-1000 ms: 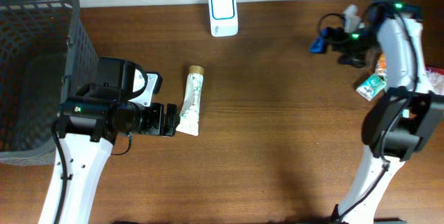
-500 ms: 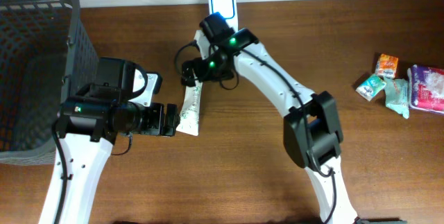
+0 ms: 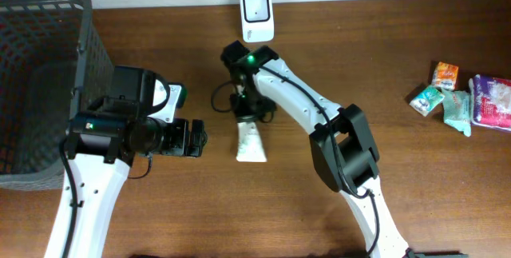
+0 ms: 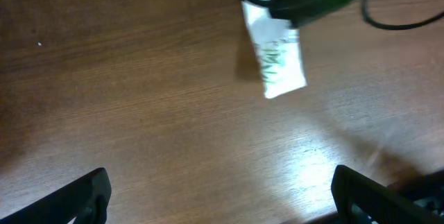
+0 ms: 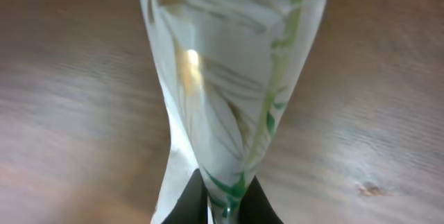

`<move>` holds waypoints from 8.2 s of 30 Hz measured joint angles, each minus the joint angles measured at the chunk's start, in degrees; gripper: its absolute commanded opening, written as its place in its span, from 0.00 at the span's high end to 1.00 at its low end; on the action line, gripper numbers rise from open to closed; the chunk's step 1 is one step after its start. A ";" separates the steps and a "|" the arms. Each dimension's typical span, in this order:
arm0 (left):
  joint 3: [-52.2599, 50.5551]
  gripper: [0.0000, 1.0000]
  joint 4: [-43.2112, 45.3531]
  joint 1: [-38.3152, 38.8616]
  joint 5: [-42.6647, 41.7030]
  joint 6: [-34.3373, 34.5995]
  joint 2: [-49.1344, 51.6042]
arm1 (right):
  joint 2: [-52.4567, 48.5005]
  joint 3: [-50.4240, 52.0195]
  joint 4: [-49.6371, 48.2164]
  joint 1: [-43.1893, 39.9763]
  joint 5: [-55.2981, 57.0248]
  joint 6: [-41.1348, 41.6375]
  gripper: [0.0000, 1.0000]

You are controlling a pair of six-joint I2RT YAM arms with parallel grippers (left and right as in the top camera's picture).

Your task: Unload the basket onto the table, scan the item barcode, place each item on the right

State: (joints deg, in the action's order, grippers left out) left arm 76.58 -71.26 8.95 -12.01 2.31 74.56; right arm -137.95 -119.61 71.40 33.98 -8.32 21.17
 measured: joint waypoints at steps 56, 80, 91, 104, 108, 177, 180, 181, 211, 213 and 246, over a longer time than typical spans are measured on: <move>0.02 0.01 -0.02 0.00 0.00 0.02 0.00 | 1.81 11.17 15.13 -31.30 -24.50 -29.07 0.36; 0.00 0.01 0.00 0.00 0.00 0.02 0.00 | 2.27 -9.05 16.46 0.70 1.22 -17.73 0.69; 0.02 0.01 0.00 0.00 0.00 0.02 0.00 | 2.23 2.91 12.26 -0.81 17.75 -9.35 0.87; 0.02 0.01 0.02 0.00 0.02 0.02 0.00 | 2.12 -1.20 20.31 -13.44 19.89 -10.54 0.56; 0.02 0.01 0.00 0.00 0.02 0.02 0.00 | 2.12 -5.33 23.15 -14.38 19.85 -8.04 0.36; 0.00 0.01 0.04 0.00 0.02 0.02 0.00 | 18.75 37.29 -8.66 -42.36 -17.75 -18.34 0.16; 0.00 0.01 0.02 0.00 0.00 0.02 0.00 | 19.06 38.36 -10.45 -42.36 -19.06 -18.49 0.45; 0.02 0.01 0.02 0.00 0.00 0.00 0.00 | 19.04 38.71 -10.86 -42.36 -19.06 -18.34 0.52; 0.02 0.01 0.00 0.00 0.00 0.02 0.00 | 18.34 24.55 -2.99 -6.32 17.11 5.81 0.32; 0.02 0.01 0.00 0.00 0.00 0.02 0.00 | 18.32 22.25 -2.19 -6.27 13.05 3.37 0.32; 0.02 0.01 0.00 0.00 0.00 0.02 0.00 | 17.35 14.08 -20.57 -14.38 26.40 -16.63 0.96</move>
State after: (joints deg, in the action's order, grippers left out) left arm 76.60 -71.26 8.95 -12.01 2.33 74.56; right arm -120.60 -105.54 50.83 19.59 18.09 4.54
